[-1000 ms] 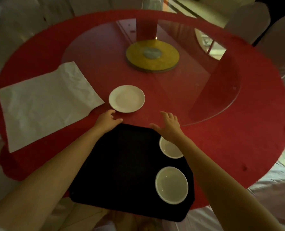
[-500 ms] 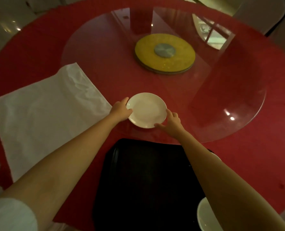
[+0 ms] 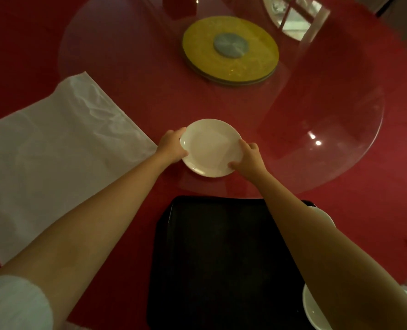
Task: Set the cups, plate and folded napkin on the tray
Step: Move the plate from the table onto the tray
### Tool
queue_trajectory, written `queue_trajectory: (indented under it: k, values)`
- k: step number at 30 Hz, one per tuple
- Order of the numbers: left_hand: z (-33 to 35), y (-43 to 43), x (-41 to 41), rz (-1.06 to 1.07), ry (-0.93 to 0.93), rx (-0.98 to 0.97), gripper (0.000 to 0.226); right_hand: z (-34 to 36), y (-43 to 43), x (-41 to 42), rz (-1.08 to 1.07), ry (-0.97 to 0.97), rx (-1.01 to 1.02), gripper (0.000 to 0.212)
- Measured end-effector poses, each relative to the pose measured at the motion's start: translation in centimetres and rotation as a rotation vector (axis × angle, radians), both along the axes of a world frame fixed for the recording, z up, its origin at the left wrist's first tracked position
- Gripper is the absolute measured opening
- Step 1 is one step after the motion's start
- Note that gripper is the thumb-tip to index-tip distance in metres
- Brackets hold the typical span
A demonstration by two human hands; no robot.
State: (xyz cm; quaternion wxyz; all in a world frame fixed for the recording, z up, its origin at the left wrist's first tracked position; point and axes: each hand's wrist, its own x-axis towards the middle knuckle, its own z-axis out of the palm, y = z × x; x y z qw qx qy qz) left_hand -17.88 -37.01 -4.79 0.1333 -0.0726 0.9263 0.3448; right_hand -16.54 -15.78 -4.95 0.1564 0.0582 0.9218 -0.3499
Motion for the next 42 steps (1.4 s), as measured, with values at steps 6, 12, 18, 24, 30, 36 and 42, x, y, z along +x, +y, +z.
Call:
queue_trajectory:
  k: [6, 12, 18, 24, 30, 36, 42]
  values:
    - [-0.1, -0.2, 0.6, 0.020, 0.015, 0.010, 0.076, 0.4, 0.0, 0.4, 0.010, 0.040, -0.005, 0.077]
    - [1.0, -0.1, 3.3, 0.016, 0.074, 0.045, 0.077, 1.5, 0.6, 2.9, 0.012, 0.020, -0.010, 0.081]
    - [1.9, 0.8, 8.0, 0.006, 0.108, 0.040, 0.076, 1.7, 1.3, 7.2, 0.035, 0.032, -0.015, 0.081]
    - [2.7, 2.0, 13.7, 0.021, 0.114, 0.032, 0.076, 2.1, 2.7, 12.7, 0.005, 0.039, -0.057, 0.077]
    - [1.8, 3.1, 19.0, 0.063, 0.065, 0.028, 0.075, 1.7, 3.5, 16.8, 0.032, 0.041, -0.084, 0.071]
    - [0.9, 4.1, 21.7, 0.073, 0.045, -0.014, 0.069, 0.4, 3.4, 19.2, 0.016, -0.005, -0.078, 0.064]
    - [0.1, 5.0, 22.1, 0.069, -0.009, -0.050, 0.070, -0.4, 3.5, 19.8, -0.025, -0.042, -0.055, 0.055]
